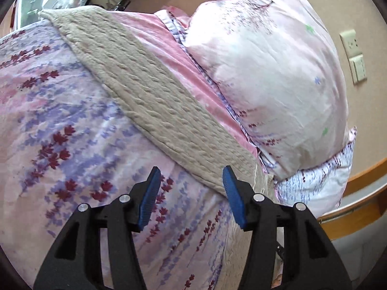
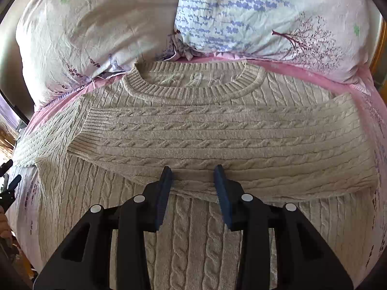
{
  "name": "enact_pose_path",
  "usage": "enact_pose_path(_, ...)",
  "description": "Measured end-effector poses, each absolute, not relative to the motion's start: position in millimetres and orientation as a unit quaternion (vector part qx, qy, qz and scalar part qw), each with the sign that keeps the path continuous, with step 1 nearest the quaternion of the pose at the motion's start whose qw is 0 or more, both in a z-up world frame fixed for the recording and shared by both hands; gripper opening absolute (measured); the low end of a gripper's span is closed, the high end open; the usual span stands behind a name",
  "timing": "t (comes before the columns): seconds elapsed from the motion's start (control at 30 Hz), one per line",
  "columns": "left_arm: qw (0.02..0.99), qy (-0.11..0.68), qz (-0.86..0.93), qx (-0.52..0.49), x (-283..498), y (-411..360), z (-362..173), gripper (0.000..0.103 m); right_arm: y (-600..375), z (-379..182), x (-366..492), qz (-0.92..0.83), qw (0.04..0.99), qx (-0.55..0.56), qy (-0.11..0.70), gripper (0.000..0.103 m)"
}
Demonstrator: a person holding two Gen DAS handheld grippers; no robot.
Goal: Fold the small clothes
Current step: 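Grasp the other sleeve with the left gripper and fold it across the back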
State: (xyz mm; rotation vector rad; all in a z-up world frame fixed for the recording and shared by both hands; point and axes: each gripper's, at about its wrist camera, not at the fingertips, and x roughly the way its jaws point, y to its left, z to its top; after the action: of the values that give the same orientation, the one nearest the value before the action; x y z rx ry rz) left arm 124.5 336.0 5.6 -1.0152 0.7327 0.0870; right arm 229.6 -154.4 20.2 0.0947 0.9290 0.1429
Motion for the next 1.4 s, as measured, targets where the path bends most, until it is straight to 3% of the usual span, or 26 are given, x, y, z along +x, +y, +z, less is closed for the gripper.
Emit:
enact_pose_path(0.07,0.795,0.337,0.052,-0.502,127.2,347.7,-2.6,0.052,-157.1,21.8,228.4,0.073,0.889,0.057,0.449,0.040)
enact_pose_path(0.1,0.787,0.329,0.054,-0.519,128.9,353.2,-6.5,0.046,-161.4,22.8,227.9,0.078,0.886,0.071,0.452,0.041)
enact_pose_path(0.43,0.741,0.289,0.108,-0.596,141.8,393.4,-28.1,0.015,-183.2,44.0,204.9,0.094,0.885,0.099,0.446,0.043)
enact_pose_path(0.6,0.776,0.265,0.101,-0.564,153.7,376.2,3.1,0.006,-202.8,59.3,198.4,0.085,0.894,0.107,0.427,0.043)
enact_pose_path(0.83,0.830,0.262,-0.101,-0.481,196.4,246.3,71.9,0.006,-239.0,75.6,189.1,0.066,0.902,0.141,0.402,0.043)
enact_pose_path(1.07,0.807,0.398,-0.179,-0.398,234.7,112.0,18.2,0.011,-248.8,57.8,188.2,0.060,0.890,0.156,0.424,0.043)
enact_pose_path(1.13,0.793,0.419,-0.165,-0.411,235.0,112.1,2.1,0.012,-250.3,56.5,187.2,0.059,0.890,0.155,0.425,0.043)
enact_pose_path(1.2,0.785,0.416,-0.149,-0.434,229.5,126.1,-0.8,0.030,-252.0,56.9,186.7,0.059,0.891,0.154,0.424,0.043)
enact_pose_path(1.3,0.800,0.385,-0.094,-0.450,218.8,156.3,9.0,0.042,-254.8,58.0,187.3,0.061,0.891,0.158,0.420,0.043)
enact_pose_path(1.4,0.801,0.362,-0.043,-0.475,218.7,186.2,11.6,0.041,-255.2,57.6,186.3,0.063,0.891,0.161,0.419,0.043)
